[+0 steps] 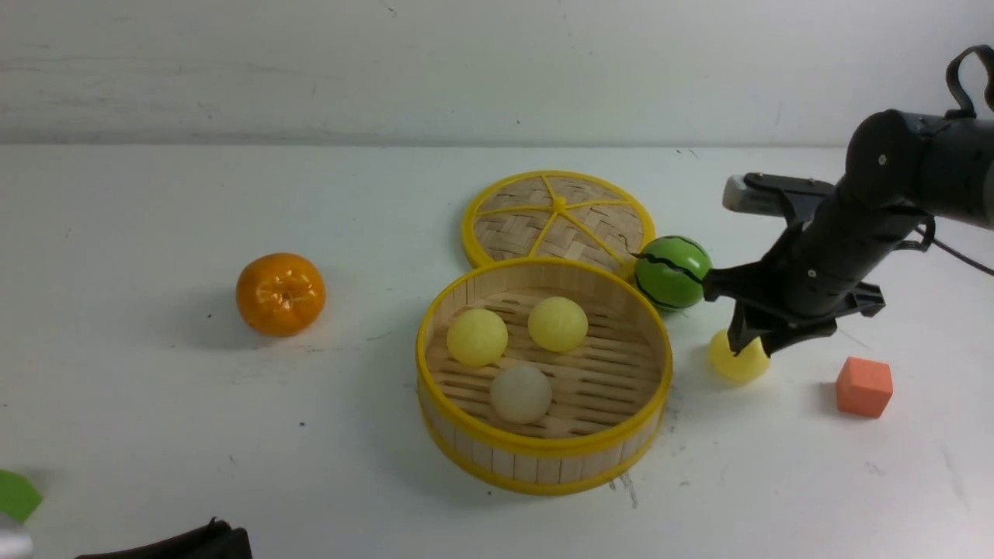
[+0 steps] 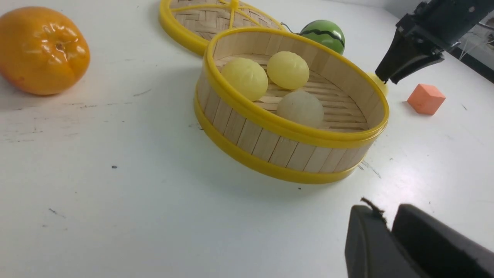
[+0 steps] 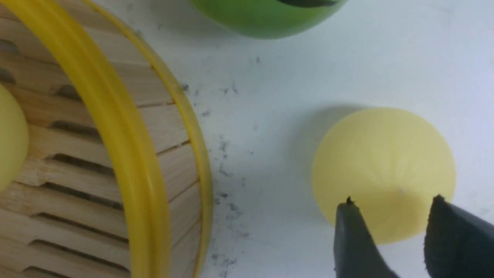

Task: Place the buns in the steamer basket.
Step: Use the right arm to grab a steamed stuffed bun

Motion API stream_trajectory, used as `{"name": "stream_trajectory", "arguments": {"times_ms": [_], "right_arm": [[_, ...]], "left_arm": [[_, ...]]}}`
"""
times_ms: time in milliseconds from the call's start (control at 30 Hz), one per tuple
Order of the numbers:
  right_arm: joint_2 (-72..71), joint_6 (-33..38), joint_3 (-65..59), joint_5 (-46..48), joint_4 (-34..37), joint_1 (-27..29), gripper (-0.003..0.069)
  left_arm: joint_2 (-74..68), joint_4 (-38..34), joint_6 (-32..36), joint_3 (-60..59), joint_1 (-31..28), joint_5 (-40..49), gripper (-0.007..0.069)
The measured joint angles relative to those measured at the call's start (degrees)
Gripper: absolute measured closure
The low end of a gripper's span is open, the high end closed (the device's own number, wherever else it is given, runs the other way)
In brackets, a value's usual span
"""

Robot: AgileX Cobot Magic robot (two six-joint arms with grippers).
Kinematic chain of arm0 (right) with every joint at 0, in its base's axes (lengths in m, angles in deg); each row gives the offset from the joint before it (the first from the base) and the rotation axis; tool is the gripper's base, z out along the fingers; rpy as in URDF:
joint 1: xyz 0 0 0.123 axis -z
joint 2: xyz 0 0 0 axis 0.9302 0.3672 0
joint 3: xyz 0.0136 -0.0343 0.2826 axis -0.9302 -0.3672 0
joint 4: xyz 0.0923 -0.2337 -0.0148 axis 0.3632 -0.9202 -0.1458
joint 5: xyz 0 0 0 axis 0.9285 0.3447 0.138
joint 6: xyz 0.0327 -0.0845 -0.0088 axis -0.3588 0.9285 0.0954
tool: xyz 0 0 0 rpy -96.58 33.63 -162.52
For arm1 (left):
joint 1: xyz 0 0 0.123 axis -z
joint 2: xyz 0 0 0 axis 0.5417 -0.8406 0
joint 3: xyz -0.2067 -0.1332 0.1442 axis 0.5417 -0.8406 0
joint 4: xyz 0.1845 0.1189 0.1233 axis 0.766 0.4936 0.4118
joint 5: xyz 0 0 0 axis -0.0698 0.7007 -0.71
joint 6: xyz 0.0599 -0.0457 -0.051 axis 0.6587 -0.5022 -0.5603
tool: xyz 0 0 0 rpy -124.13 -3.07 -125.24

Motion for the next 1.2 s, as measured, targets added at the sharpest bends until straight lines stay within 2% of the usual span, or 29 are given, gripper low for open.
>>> {"name": "stream_trajectory", "arguments": {"times_ms": [300, 533, 900, 1033, 1200], "right_arm": [[0.9, 0.1, 0.0, -0.9, -0.8, 0.0, 0.0428], [-1.6, -0.5, 0.1, 1.0, -0.8, 0.0, 0.0403], [1.9, -0.5, 0.5, -3.9, -0.8, 0.0, 0.0398], [2.7, -0.5, 0.7, -4.8, -0.8, 0.0, 0.0421], [2.7, -0.3, 0.7, -5.8, -0.8, 0.0, 0.0484]], "left_arm": [[0.0, 0.0, 0.0, 0.0, 0.0, 0.0, 0.0522], [0.0, 0.0, 0.0, 0.0, 0.0, 0.0, 0.0522], [0.0, 0.0, 0.0, 0.0, 0.0, 0.0, 0.0512], [0.0, 0.0, 0.0, 0.0, 0.0, 0.0, 0.0512], [0.0, 0.0, 0.0, 0.0, 0.0, 0.0, 0.0512]]}}
